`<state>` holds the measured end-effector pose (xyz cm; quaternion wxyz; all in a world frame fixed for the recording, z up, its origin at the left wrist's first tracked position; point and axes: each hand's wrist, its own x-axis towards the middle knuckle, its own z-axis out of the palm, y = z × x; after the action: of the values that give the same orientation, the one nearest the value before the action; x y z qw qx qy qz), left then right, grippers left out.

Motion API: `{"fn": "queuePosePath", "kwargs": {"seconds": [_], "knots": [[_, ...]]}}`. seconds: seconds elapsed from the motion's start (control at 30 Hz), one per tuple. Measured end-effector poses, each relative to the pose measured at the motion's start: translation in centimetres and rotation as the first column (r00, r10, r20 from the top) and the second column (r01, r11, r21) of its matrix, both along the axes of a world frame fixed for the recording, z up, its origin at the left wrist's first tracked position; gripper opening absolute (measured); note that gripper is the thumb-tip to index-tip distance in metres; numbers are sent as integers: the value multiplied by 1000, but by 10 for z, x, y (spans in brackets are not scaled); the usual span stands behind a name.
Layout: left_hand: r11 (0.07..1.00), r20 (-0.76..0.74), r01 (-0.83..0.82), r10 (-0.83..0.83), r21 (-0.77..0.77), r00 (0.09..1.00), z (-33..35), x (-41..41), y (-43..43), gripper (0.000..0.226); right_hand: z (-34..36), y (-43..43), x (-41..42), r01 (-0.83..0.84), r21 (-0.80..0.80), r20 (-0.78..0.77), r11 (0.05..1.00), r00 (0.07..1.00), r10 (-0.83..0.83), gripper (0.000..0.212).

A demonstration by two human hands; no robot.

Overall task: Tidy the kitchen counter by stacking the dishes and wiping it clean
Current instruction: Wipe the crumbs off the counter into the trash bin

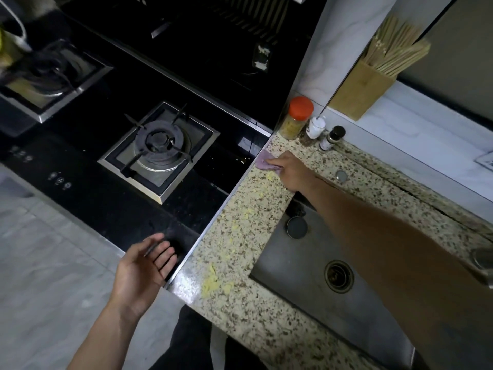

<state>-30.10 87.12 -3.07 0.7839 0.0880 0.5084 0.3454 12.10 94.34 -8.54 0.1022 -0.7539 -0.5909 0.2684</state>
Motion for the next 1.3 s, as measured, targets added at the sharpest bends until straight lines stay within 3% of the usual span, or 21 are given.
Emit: {"fn": "queuePosePath", "kwargs": {"seconds": [0.33,0.67,0.8,1.0,1.3], "knots": [[992,-54,-124,126,38,991,-13,-5,-22,27,-4,-34,-30,-118,55,-51,992,991,121,47],[872,-183,-489,475,-38,861,-46,-19,-67,14,-14,-64,-62,-165,78,-79,983,982,171,47],[883,-290,-448,397,-139,871,-61,-15,-77,13,-12,-73,-75,-161,90,-87,983,982,169,47],[931,-312,-293,219,-215,924,-59,-8,-69,34,-7,-83,-97,-141,94,-58,986,987,147,46],[912,-141,-243,207,-330,968,-51,-8,-74,41,-5,-95,-127,-141,111,-49,984,988,147,45]]}}
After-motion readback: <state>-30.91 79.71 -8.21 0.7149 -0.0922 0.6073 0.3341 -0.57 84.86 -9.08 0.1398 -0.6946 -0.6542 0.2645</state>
